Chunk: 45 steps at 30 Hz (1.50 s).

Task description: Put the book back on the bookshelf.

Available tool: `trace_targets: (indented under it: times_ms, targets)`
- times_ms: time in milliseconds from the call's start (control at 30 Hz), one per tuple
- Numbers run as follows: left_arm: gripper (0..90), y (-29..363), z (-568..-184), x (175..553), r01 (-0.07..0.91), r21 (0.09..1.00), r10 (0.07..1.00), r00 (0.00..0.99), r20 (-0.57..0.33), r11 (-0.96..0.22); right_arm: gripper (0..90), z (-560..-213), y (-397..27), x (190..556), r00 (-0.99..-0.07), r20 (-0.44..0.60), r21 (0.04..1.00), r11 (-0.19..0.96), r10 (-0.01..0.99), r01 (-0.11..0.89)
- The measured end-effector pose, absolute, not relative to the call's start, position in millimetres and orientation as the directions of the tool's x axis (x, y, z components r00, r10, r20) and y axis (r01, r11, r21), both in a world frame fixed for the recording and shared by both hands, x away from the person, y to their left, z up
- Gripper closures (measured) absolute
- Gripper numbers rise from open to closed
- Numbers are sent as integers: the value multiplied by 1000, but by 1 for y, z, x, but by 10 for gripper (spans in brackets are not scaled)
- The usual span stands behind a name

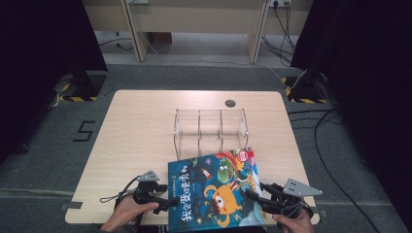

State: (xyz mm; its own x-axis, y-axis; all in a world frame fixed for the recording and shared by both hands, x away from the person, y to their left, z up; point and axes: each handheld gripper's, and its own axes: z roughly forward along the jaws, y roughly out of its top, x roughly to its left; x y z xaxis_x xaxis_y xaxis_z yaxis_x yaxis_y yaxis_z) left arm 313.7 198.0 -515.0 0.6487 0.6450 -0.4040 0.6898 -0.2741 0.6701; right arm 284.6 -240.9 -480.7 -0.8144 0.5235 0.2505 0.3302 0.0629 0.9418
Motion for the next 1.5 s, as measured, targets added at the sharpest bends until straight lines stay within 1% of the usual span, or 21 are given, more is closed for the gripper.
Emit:
trace_targets:
  times_ms: [133, 233, 333, 400, 533, 633, 800, 900, 933, 1067, 1200, 1400, 1500]
  targets:
    - [138, 198, -515, 315, 697, 666, 629, 649, -429, -266, 553, -476, -242, 283, -835, 198, 958, 77, 514, 275]
    - [140, 197, -515, 315, 693, 669, 626, 654, -424, -271, 550, -476, -242, 283, -834, 192, 959, 80, 518, 271]
    - [144, 191, -517, 317, 698, 666, 593, 662, -459, -263, 549, -477, -243, 285, -832, 195, 959, 76, 519, 272]
    - [165, 188, -518, 317, 699, 664, 572, 668, -476, -264, 548, -477, -242, 286, -832, 196, 959, 76, 520, 273]
    - [185, 188, -517, 318, 707, 655, 569, 664, -485, -267, 547, -478, -243, 286, -825, 206, 956, 71, 527, 285]
    - [238, 191, -516, 320, 721, 647, 565, 650, -508, -248, 547, -479, -245, 287, -824, 218, 953, 68, 523, 295]
    - [320, 193, -514, 319, 715, 660, 575, 647, -501, -230, 543, -486, -249, 289, -791, 278, 925, 71, 546, 374]
    - [342, 193, -512, 319, 705, 674, 574, 653, -495, -221, 542, -489, -250, 291, -779, 292, 915, 74, 556, 396]
    - [385, 194, -510, 318, 691, 692, 571, 660, -489, -207, 538, -490, -251, 292, -757, 307, 901, 78, 577, 426]
    - [482, 196, -505, 316, 652, 740, 556, 682, -475, -167, 527, -499, -255, 296, -703, 357, 857, 83, 615, 509]
    - [514, 194, -503, 315, 634, 758, 531, 699, -478, -152, 508, -504, -255, 299, -687, 363, 836, 106, 630, 539]
    - [533, 195, -500, 315, 621, 776, 513, 704, -490, -111, 497, -506, -253, 300, -672, 389, 815, 105, 630, 570]
    - [537, 194, -499, 315, 616, 780, 512, 708, -486, -110, 476, -507, -252, 300, -674, 374, 817, 118, 637, 565]
